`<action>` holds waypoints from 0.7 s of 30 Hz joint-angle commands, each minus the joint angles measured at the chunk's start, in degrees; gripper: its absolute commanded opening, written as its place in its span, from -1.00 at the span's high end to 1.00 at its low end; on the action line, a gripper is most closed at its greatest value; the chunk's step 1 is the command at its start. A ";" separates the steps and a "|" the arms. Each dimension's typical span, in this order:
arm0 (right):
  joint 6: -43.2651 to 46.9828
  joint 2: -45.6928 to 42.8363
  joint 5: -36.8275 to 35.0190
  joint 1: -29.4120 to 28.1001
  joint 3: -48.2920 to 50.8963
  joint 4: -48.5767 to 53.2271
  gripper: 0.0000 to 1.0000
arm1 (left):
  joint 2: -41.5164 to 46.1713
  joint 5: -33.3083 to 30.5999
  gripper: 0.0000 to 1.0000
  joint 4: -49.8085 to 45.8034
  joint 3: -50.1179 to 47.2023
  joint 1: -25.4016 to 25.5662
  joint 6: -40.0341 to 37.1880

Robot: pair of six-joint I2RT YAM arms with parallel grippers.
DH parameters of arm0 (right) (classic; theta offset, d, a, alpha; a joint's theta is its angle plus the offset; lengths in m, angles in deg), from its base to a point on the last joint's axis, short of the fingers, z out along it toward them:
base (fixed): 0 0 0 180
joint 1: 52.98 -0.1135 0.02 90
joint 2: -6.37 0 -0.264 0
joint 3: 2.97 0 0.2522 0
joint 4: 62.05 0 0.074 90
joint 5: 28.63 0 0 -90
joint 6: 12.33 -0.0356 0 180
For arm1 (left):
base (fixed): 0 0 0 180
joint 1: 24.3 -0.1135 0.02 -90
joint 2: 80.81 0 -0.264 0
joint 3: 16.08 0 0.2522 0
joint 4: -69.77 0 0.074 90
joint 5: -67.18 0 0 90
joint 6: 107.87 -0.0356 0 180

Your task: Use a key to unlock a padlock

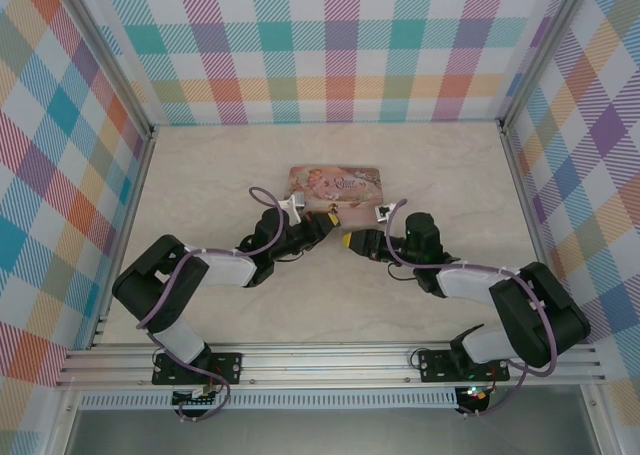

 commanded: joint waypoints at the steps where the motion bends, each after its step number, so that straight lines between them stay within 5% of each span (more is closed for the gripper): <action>1: -3.08 1.67 -1.18 0.25 -1.87 -2.92 0.29 | -0.18 1.01 1.00 6.65 0.48 0.44 -0.99; 21: -4.21 7.35 -5.65 -0.69 -5.65 -0.31 0.40 | -1.26 0.51 1.00 6.61 1.34 1.09 0.31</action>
